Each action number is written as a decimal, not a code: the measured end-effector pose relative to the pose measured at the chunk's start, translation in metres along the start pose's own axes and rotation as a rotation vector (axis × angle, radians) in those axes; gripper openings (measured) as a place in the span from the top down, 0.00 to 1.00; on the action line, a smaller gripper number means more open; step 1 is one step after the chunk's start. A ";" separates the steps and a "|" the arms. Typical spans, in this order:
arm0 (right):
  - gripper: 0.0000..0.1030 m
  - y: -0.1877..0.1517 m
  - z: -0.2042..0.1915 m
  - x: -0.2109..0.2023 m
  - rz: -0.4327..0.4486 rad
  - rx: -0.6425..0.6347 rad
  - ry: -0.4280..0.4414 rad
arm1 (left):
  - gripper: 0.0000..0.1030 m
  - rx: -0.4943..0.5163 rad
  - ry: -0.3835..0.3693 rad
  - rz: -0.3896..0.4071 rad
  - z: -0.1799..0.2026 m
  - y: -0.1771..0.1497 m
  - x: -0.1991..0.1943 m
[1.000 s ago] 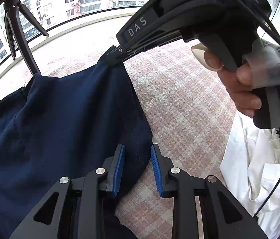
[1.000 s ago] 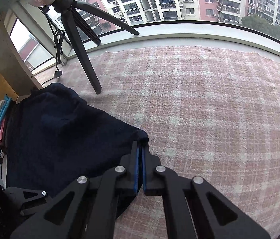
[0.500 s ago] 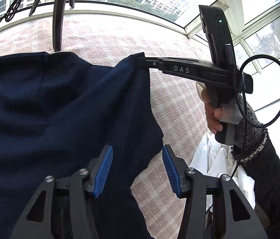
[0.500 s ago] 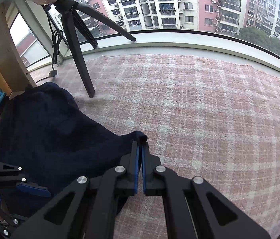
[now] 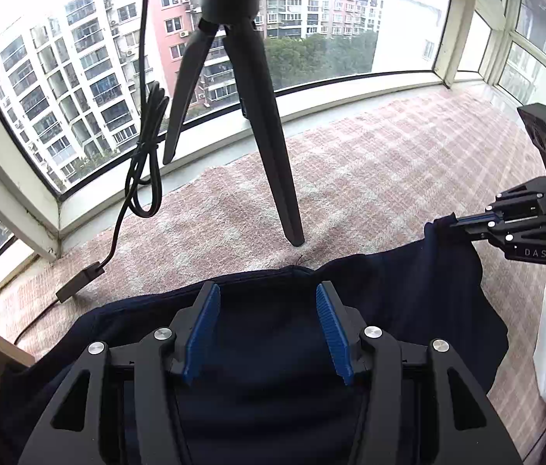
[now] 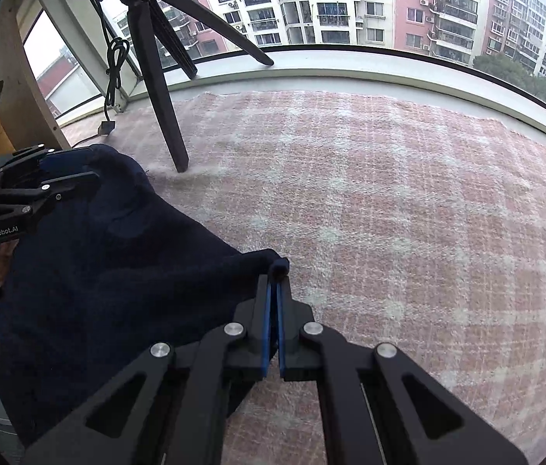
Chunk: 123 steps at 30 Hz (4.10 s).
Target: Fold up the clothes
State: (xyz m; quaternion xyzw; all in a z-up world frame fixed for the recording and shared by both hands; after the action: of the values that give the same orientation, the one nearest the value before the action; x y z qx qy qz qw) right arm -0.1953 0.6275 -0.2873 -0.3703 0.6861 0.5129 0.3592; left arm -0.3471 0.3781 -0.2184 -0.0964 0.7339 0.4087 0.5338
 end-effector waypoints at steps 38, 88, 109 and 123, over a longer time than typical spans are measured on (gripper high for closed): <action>0.94 0.004 0.013 -0.034 0.068 0.044 0.002 | 0.74 0.076 0.174 -0.083 -0.050 0.008 0.032; 0.76 -0.274 -0.368 -0.321 0.168 -0.199 0.361 | 0.63 -0.789 0.244 0.143 0.111 -0.619 -0.449; 0.72 -0.079 -0.366 -0.065 -0.035 -0.243 0.180 | 0.58 -0.811 0.285 0.062 -0.138 -0.411 -0.310; 0.65 -0.077 -0.305 0.052 -0.128 -0.035 0.053 | 0.53 -1.228 0.049 -0.078 -0.275 -0.382 -0.131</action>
State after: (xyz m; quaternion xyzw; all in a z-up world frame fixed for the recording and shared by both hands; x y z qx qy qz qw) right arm -0.1862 0.3087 -0.3002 -0.4332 0.6611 0.4908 0.3666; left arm -0.2665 -0.1009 -0.2683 -0.4225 0.3724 0.7346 0.3784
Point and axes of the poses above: each gripper's, at about its wrist camera, not at the fingertips, and x roughly the way its jaws point, z to its right, y to its top, the point moved 6 cm from there along x, roughly the way its jaws point, and after that the axes turned 2 degrees about x, right-handed, at the moved point
